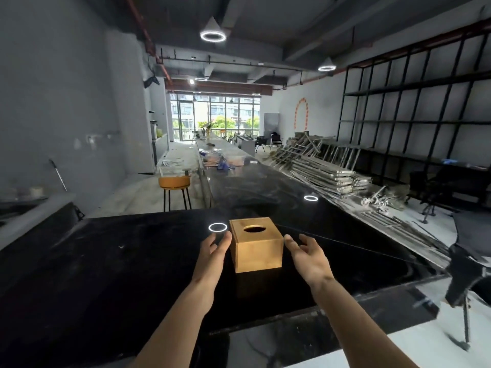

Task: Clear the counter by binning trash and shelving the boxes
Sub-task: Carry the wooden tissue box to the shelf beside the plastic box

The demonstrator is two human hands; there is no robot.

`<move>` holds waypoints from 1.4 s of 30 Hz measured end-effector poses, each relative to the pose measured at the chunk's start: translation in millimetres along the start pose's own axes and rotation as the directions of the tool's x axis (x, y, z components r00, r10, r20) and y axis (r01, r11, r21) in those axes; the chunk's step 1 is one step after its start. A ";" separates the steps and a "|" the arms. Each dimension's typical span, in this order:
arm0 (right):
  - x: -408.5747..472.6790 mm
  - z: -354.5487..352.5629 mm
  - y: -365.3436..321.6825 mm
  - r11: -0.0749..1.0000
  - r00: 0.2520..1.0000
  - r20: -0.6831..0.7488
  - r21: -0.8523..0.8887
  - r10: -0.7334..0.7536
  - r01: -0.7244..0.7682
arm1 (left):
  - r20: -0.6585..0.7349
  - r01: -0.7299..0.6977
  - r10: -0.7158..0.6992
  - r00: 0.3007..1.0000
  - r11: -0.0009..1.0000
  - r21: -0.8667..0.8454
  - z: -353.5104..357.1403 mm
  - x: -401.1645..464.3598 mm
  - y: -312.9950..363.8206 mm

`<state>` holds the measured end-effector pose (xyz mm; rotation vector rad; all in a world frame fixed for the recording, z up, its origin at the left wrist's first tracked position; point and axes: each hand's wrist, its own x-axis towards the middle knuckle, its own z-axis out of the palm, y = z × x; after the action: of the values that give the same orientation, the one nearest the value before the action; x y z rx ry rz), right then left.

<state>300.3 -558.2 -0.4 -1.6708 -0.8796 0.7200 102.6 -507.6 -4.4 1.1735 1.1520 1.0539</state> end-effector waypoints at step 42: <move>-464.2 351.0 -101.1 0.904 0.508 0.786 0.147 -0.353 0.400 | -0.840 -0.223 0.071 0.539 0.973 -0.061 -433.9 -416.8 -15.9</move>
<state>-258.9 -747.2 22.9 -1.0584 -1.8632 1.1673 -378.9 -868.5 10.8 0.5949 1.6622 1.9294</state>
